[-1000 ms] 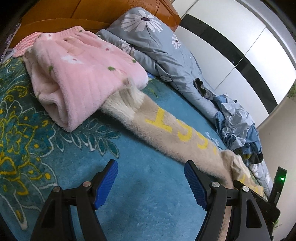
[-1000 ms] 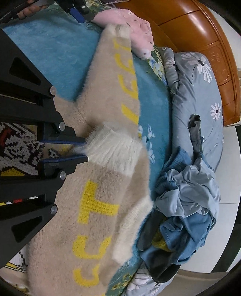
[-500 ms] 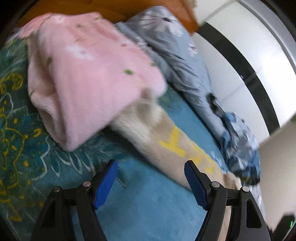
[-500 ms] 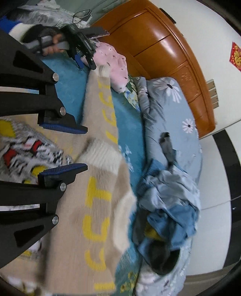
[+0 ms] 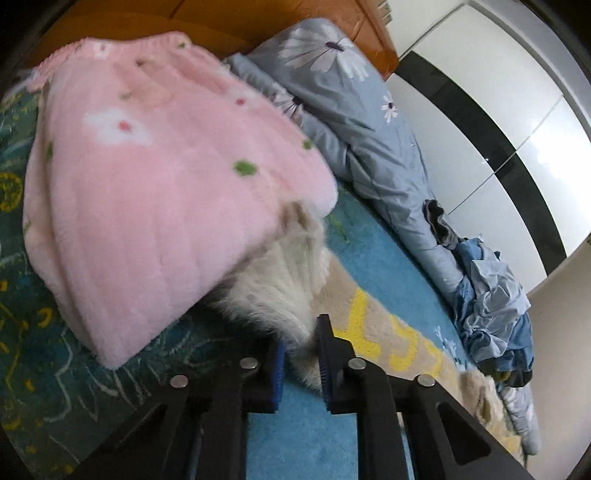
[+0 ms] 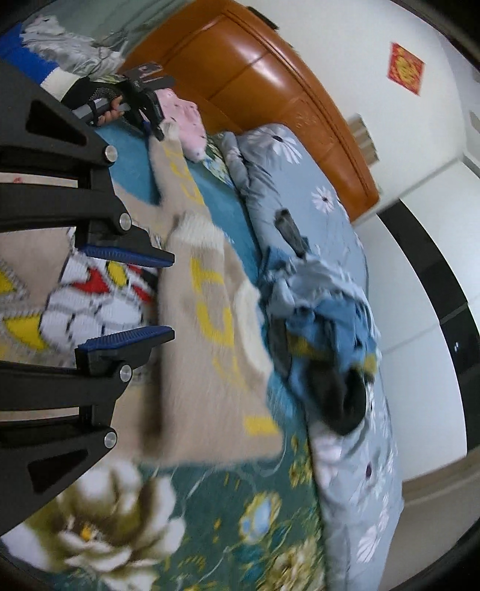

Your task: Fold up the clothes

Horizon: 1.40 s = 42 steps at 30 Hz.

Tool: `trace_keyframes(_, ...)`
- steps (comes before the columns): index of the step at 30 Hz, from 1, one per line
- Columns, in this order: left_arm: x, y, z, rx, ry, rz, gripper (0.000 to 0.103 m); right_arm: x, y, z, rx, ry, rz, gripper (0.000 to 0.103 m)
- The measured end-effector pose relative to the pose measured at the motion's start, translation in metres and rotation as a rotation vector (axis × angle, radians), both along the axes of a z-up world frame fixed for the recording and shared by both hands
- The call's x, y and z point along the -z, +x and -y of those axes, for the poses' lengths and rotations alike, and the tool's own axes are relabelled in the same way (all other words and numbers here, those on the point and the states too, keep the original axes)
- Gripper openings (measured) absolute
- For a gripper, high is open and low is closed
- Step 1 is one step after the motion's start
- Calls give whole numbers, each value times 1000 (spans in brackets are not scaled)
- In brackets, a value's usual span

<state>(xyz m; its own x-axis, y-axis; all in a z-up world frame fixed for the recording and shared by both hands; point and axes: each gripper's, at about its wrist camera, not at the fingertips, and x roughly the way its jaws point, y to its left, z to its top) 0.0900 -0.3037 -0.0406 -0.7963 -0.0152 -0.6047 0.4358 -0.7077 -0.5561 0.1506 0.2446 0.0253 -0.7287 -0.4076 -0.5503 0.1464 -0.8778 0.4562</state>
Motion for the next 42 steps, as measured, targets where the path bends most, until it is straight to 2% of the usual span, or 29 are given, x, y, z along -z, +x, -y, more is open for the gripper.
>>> trace_keyframes(2,-15,0,-11,15,-55,-20,12,4,5,-20,48,-20,-9,34)
trace_keyframes(5,-52,-7,-42,101,-163,-77,12,15,11,-53,135,-78,-1,34)
trace_keyframes(9,-107,-23,-107,277,-273,-180,12,31,20,-96,243,-177,24,34)
trace_keyframes(12,-151,-40,-170,435,-332,-264,12,34,28,-110,272,-192,29,34)
trace_keyframes(14,-168,-52,-204,521,-335,-297,12,33,35,-116,282,-194,25,34)
trace_keyframes(17,-176,-73,-260,637,-307,-305,12,29,43,-125,294,-195,17,34)
trace_keyframes(20,-171,-90,-305,719,-284,-291,12,24,51,-133,311,-188,10,34)
trace_keyframes(24,-144,-104,-368,836,-230,-235,12,22,61,-141,325,-176,13,34)
trace_keyframes(30,-86,-109,-432,941,-260,-97,12,30,71,-146,329,-150,43,34)
trace_keyframes(33,-55,-114,-448,960,-267,-13,12,36,73,-146,326,-141,62,34)
trace_keyframes(37,-30,-111,-456,982,-244,55,12,42,72,-143,321,-140,77,34)
trace_keyframes(42,-24,-109,-458,1004,-229,83,18,47,69,-139,313,-150,89,34)
